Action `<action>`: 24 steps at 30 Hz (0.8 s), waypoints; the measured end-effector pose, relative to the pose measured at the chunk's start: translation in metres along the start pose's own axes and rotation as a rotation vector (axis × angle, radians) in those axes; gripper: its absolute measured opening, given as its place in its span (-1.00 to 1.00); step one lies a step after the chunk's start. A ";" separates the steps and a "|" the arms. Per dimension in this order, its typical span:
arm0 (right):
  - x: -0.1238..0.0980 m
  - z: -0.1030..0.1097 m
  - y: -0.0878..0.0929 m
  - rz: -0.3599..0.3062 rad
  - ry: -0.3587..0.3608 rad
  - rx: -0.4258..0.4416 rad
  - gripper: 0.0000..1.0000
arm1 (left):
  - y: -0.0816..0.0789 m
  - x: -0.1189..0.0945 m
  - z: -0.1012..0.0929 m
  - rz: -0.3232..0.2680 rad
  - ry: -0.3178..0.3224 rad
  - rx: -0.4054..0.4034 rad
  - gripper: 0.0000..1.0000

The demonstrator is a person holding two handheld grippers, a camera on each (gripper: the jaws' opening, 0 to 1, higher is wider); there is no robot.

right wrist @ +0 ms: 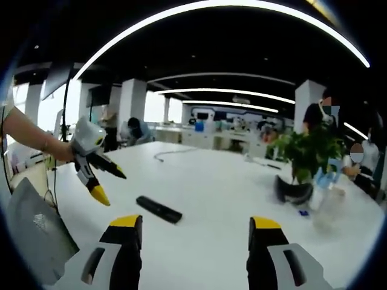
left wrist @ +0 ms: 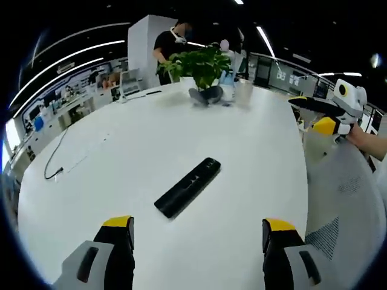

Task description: Press the specified remote control buttons in sequence, fully releasing each button before pressing the next.

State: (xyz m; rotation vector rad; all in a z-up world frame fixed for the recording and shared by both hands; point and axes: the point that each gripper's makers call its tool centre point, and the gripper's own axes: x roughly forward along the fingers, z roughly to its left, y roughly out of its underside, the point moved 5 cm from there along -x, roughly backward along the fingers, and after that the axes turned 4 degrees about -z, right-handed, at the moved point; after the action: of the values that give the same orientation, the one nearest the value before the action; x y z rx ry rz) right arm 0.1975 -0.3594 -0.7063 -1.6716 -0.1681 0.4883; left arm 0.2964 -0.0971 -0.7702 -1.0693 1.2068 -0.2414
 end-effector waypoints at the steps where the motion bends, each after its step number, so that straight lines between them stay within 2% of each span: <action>1: 0.000 0.000 0.001 0.004 0.001 0.000 0.38 | 0.000 0.002 0.001 0.007 0.006 0.002 0.81; 6: 0.000 0.000 0.000 0.000 -0.003 0.003 0.38 | 0.001 0.013 0.003 0.078 0.056 0.044 0.80; 9: 0.001 0.001 0.004 0.026 -0.010 -0.002 0.36 | 0.003 0.019 0.001 0.117 0.124 0.006 0.79; 19: 0.003 0.004 0.008 0.056 -0.031 -0.019 0.27 | -0.005 0.031 0.016 0.167 0.136 0.073 0.73; 22: 0.003 0.003 0.010 0.068 -0.030 -0.013 0.25 | -0.005 0.037 0.017 0.195 0.161 0.091 0.66; 24: 0.003 0.003 0.010 0.070 -0.032 -0.007 0.24 | -0.003 0.041 0.018 0.226 0.170 0.134 0.62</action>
State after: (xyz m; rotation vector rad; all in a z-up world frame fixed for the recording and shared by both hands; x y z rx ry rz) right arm 0.1977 -0.3573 -0.7171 -1.6816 -0.1351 0.5674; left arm 0.3292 -0.1157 -0.7942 -0.8008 1.4325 -0.2375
